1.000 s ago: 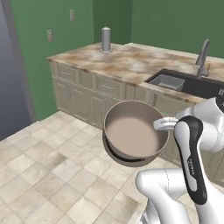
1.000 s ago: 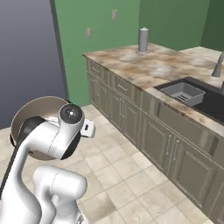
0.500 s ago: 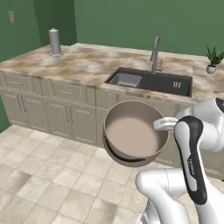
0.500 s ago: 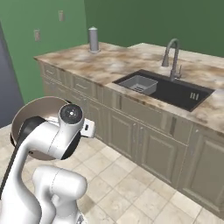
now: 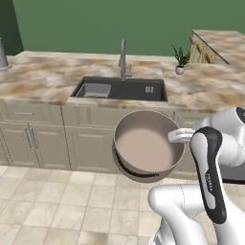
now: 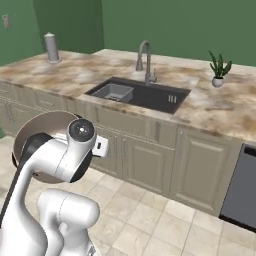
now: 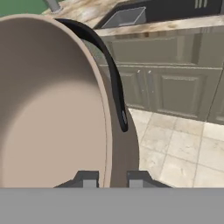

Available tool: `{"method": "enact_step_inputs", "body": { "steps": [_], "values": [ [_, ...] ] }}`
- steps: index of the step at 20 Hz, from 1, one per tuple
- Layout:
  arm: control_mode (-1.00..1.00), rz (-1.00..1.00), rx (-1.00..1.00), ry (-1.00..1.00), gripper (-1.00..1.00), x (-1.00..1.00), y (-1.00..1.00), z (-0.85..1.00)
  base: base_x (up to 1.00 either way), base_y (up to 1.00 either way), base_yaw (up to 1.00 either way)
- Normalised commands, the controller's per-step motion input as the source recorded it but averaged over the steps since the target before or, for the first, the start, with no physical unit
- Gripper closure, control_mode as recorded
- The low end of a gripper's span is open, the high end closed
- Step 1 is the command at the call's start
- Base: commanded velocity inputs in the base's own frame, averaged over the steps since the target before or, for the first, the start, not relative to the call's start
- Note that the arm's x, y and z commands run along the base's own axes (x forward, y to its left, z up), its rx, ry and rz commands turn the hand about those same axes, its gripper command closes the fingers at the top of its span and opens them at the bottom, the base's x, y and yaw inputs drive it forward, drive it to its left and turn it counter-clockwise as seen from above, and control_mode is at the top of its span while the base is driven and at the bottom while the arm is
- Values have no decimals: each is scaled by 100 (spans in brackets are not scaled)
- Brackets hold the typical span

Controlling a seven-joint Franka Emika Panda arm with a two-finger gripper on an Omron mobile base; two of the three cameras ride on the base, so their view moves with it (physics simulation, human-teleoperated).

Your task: Move the pot and pan from the stove into the sink.

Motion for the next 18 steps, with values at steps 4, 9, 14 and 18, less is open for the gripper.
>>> {"method": "enact_step_inputs", "body": {
  "steps": [4, 9, 14, 18],
  "values": [
    [100, 0, 0, 0, 100, 0, 0, 0, 0, -17, -43],
    [100, 0, 0, 0, 100, 0, 0, 0, 0, -23, -40],
    [100, 0, 0, 0, 100, 0, 0, 0, 0, -26, -39],
    [100, 0, 0, 0, 100, 0, 0, 0, -3, -22, -32]
  ]
}}
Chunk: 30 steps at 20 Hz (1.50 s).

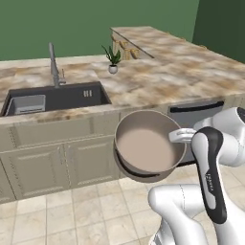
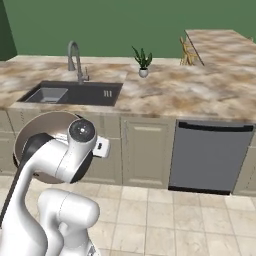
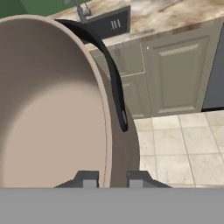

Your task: Move the pot and pan from the stove into the sink.

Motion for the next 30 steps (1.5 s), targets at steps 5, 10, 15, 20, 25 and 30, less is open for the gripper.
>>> {"method": "enact_step_inputs", "body": {
  "steps": [5, 10, 15, 20, 25, 30],
  "values": [
    [100, 0, 0, 0, 100, 0, 0, 0, -5, -3, -2],
    [100, 0, 0, 0, 100, 0, 0, 0, -6, 47, 0],
    [100, 0, 0, 0, 100, 0, 0, 0, -6, 65, 0],
    [100, 0, 0, 0, 100, 0, 0, 0, -2, 22, -1],
    [100, 0, 0, 0, 100, 0, 0, 0, 10, 0, 0],
    [100, 0, 0, 0, 100, 0, 0, 0, 52, 6, -4]
  ]
}}
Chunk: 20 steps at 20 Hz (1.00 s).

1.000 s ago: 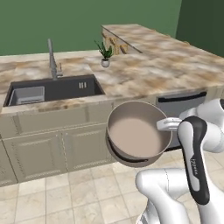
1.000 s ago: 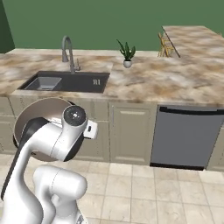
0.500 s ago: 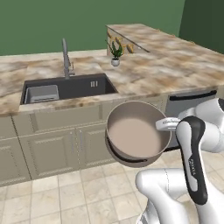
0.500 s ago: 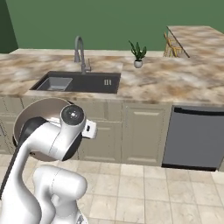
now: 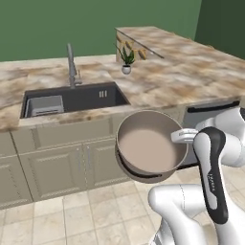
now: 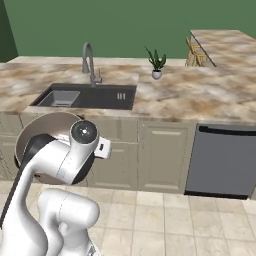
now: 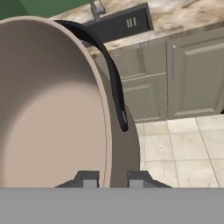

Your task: Move the pot and pan from the stove into the sink.

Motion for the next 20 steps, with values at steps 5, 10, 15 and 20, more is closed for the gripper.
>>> {"method": "enact_step_inputs", "body": {
  "steps": [5, 10, 15, 20],
  "values": [
    [100, 0, 0, 0, 100, 0, 0, 0, 72, 6, -5],
    [100, 0, 0, 0, 100, 0, 0, 0, 78, 9, -4],
    [100, 0, 0, 0, 100, 0, 0, 0, 76, 15, -2],
    [100, 0, 0, 0, 100, 0, 0, 0, 74, 18, -1]
  ]
}}
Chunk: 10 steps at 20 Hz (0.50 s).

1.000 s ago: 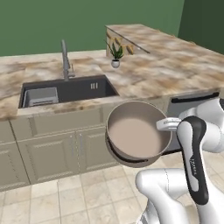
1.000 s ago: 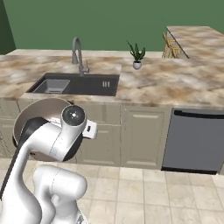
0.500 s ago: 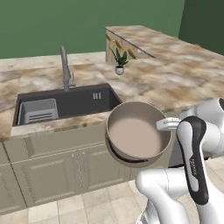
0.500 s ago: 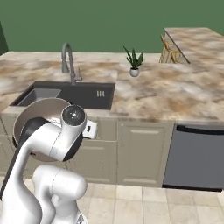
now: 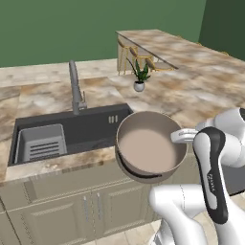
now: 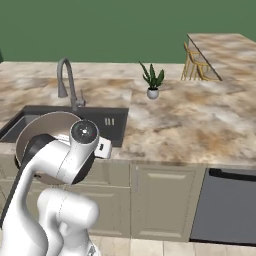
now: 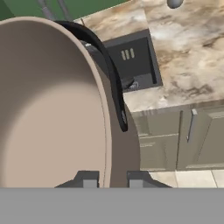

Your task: Move the pot and pan from the stove into the sink.

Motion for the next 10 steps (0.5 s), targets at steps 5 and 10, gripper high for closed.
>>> {"method": "enact_step_inputs", "body": {
  "steps": [5, 10],
  "values": [
    [100, 0, 0, 0, 100, 0, 0, 0, 64, 8, 0],
    [100, 0, 0, 0, 100, 0, 0, 0, 52, 0, 4]
  ]
}}
